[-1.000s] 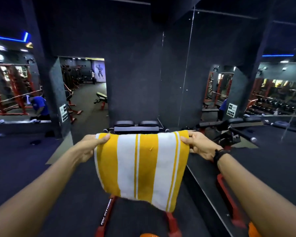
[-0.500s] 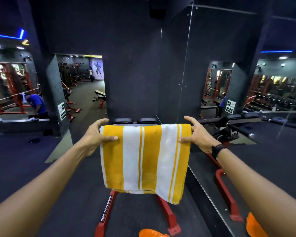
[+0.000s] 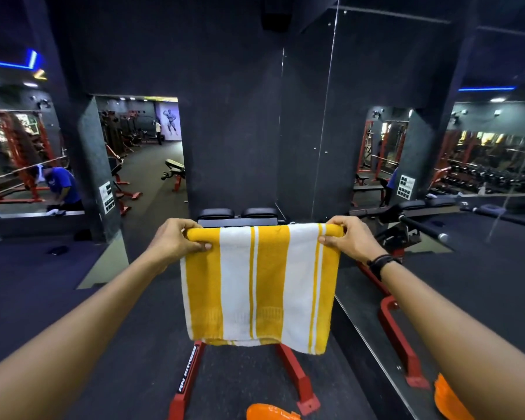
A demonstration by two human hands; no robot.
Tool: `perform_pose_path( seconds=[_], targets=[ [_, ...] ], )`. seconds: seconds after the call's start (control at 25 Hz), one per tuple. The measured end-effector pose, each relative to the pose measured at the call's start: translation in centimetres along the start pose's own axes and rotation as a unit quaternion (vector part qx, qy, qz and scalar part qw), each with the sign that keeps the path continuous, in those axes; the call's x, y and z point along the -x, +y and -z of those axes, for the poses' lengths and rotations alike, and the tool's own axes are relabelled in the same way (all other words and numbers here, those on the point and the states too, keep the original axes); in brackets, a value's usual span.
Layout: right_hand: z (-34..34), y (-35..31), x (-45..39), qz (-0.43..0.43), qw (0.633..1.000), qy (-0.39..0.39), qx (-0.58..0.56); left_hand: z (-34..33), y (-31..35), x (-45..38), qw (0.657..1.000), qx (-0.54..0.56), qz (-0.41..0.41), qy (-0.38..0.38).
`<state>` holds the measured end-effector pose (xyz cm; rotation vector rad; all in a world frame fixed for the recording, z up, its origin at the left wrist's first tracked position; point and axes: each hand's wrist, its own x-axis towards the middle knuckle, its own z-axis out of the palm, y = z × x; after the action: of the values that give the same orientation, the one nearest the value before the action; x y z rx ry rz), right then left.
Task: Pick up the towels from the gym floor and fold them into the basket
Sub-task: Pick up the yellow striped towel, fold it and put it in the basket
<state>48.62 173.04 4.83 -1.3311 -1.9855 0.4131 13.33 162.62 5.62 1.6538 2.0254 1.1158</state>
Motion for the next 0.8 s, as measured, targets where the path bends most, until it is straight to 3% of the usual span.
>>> perform_pose_path(
  seconds=[0.08, 0.12, 0.2, 0.28, 0.32, 0.44, 0.6, 0.8],
  targets=[
    [0.3, 0.0, 0.1, 0.016, 0.999, -0.03, -0.032, 0.8, -0.5, -0.6, 0.996, -0.091, -0.023, -0.01],
    [0.9, -0.4, 0.6, 0.016, 0.991, -0.069, -0.111, 1.5, -0.6, -0.5, 0.996, -0.049, -0.036, -0.06],
    [2.4, -1.0, 1.4, 0.007, 0.935, -0.158, -0.318, 3.2, -0.8, 0.0, 0.976, 0.125, -0.043, -0.176],
    [3.1, -1.2, 1.3, -0.022, 0.882, -0.194, -0.429, 3.9, -0.8, 0.7, 0.946, 0.248, -0.025, -0.205],
    [2.8, -1.2, 0.8, -0.041, 0.88, -0.179, -0.438, 3.6, -0.8, 0.8, 0.944, 0.27, -0.009, -0.189],
    [-0.1, -1.3, -0.2, -0.093, 0.947, -0.055, -0.301, 1.3, -0.4, 0.3, 0.975, 0.191, 0.047, -0.107],
    [-2.6, -1.6, -0.2, -0.094, 0.968, 0.031, -0.229, -1.0, 0.4, 0.1, 0.98, 0.151, 0.092, -0.089],
    [-4.1, -6.0, 1.8, -0.029, 0.984, 0.11, -0.134, -2.6, 4.0, 0.5, 0.958, 0.195, 0.144, -0.156]
  ],
)
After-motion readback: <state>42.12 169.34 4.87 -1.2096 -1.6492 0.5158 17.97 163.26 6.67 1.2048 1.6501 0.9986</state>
